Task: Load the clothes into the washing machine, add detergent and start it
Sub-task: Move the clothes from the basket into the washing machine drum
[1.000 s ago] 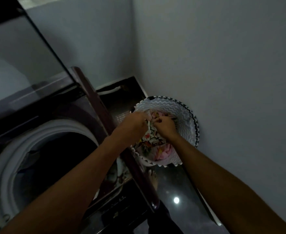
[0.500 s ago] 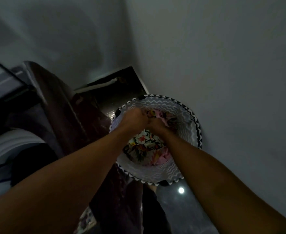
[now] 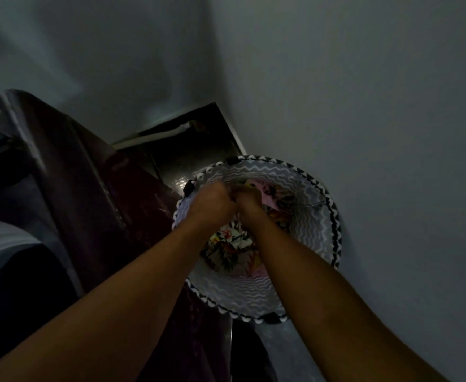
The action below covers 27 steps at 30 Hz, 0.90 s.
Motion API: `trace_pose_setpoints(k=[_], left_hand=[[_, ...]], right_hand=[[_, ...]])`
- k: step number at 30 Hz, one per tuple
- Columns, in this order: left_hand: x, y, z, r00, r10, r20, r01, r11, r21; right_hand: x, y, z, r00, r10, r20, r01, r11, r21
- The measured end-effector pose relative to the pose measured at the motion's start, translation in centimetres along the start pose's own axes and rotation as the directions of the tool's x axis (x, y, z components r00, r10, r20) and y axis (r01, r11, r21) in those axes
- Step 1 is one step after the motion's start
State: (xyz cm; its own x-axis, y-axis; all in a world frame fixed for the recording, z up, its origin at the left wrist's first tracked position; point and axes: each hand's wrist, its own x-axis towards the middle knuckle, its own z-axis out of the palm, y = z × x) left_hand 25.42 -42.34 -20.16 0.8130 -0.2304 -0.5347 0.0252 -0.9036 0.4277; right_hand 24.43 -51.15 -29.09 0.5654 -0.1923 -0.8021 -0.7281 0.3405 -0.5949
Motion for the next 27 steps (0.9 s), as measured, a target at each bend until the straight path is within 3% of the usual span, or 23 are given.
trace_pose_setpoints(k=[5,9,12,14,15,17,19,21,23,25,27], left_hand=[[0.7,-1.7,1.9,1.0,0.017,-0.002,-0.017,1.0,-0.008],[-1.6,-0.7,1.8,0.989,0.079,0.125,-0.061,0.988,-0.14],[-3.7,0.1,0.8,0.986,0.164,0.018,-0.149,0.932,-0.332],[-5.5,1.4,-0.6,0.968,0.219,-0.12,-0.25,0.826,-0.506],[-6.2,1.7,-1.5,0.971,0.192,-0.144,-0.24,0.807,-0.539],[-7.8,2.1,-3.5,0.982,0.037,-0.185,-0.125,0.864,-0.489],[-8.8,2.2,-6.1,0.96,-0.14,-0.241,-0.003,0.858,-0.513],[-9.8,2.5,-8.9,0.936,-0.188,-0.297,-0.004,0.838,-0.545],[-11.1,3.2,-11.5,0.934,-0.107,-0.34,-0.075,0.874,-0.48],[-12.3,4.2,-13.5,0.929,-0.023,-0.368,-0.15,0.888,-0.434],[-13.2,4.7,-14.4,0.926,0.052,-0.374,-0.213,0.89,-0.404]], right_hand=[[-3.8,-2.4,-1.1,0.996,0.07,0.049,-0.084,0.903,0.422],[-7.9,-5.1,-2.1,0.993,0.003,0.121,-0.073,0.808,0.584],[-12.6,-7.4,-2.1,0.969,-0.153,0.192,0.001,0.786,0.618],[-14.9,-8.2,-2.3,0.933,-0.252,0.257,0.022,0.752,0.659],[-16.1,-8.6,-2.2,0.904,-0.301,0.303,0.014,0.731,0.683],[-17.5,-8.6,-2.3,0.859,-0.349,0.374,-0.015,0.714,0.7],[-18.0,-8.2,-2.5,0.86,-0.304,0.411,-0.008,0.795,0.606],[-18.0,-7.3,-2.9,0.84,-0.25,0.482,0.019,0.901,0.434],[-18.2,-6.3,-3.2,0.821,-0.19,0.539,0.04,0.96,0.278],[-19.3,-6.0,-2.8,0.851,-0.122,0.51,0.123,0.992,0.033],[-20.3,-6.0,-2.3,0.886,-0.085,0.456,0.213,0.948,-0.237]])
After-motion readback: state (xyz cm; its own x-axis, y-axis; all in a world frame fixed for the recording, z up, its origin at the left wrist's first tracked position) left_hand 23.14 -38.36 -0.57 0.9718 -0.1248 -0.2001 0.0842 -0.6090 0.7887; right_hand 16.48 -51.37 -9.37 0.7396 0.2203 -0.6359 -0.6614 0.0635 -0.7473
